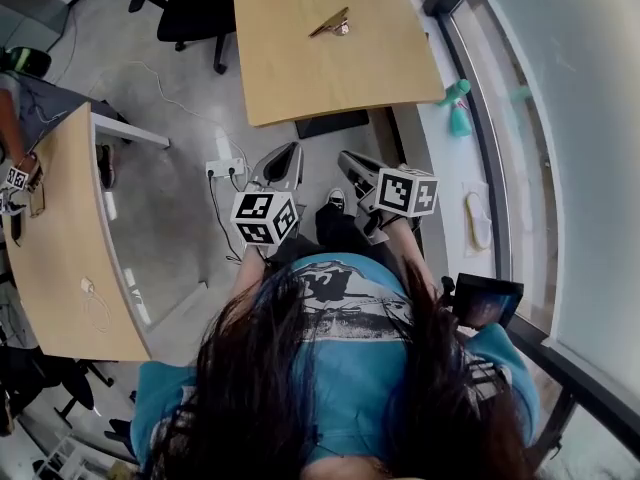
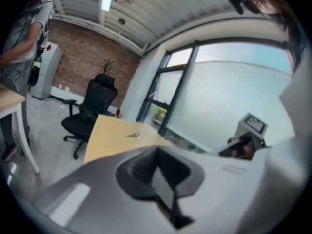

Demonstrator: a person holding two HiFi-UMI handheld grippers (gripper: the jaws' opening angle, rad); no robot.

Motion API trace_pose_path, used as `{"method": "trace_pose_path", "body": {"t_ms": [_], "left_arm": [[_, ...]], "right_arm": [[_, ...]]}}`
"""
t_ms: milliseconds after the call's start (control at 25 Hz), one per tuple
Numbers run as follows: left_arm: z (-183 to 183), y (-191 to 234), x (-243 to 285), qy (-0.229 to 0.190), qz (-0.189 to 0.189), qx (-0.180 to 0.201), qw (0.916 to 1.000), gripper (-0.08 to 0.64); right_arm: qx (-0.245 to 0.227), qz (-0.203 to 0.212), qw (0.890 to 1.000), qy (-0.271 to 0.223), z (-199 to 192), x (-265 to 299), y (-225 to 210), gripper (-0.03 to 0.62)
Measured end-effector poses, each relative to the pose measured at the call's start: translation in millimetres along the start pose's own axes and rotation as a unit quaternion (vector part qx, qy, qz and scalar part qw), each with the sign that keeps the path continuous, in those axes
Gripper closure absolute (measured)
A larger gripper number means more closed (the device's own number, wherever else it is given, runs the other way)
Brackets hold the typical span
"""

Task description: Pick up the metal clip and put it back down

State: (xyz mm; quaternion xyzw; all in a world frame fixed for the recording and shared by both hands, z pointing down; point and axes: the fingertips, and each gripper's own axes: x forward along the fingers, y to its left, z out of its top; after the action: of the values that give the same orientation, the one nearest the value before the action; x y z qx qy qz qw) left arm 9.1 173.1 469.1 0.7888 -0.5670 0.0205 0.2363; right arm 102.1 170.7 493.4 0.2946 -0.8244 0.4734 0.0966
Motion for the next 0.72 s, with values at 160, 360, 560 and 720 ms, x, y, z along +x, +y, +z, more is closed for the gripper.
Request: {"method": "trace_pose_path", "body": {"t_ms": [160, 360, 560, 720], "left_arm": [[15, -4, 39, -0.006, 0.012, 0.001, 0.9999, 0.557], [22, -4, 81, 0.002, 0.025, 0.002, 0.9997, 0.557], [28, 8, 113, 0.016, 0.033, -0.002, 0.9993, 0.557], [32, 12, 117, 0.019, 0.037, 0.003, 0.9991, 0.557]], "right_arm": [[-0.004, 0.01, 1.0, 0.011, 36, 7, -23, 0.569], [0.002, 0.018, 1.0, 0.016, 73, 19, -53, 0.569], [0.017, 0.021, 0.999, 0.034, 93, 42, -75, 0.569], [0.025, 0.024, 0.999, 0.032, 96, 45, -78, 0.569]]}}
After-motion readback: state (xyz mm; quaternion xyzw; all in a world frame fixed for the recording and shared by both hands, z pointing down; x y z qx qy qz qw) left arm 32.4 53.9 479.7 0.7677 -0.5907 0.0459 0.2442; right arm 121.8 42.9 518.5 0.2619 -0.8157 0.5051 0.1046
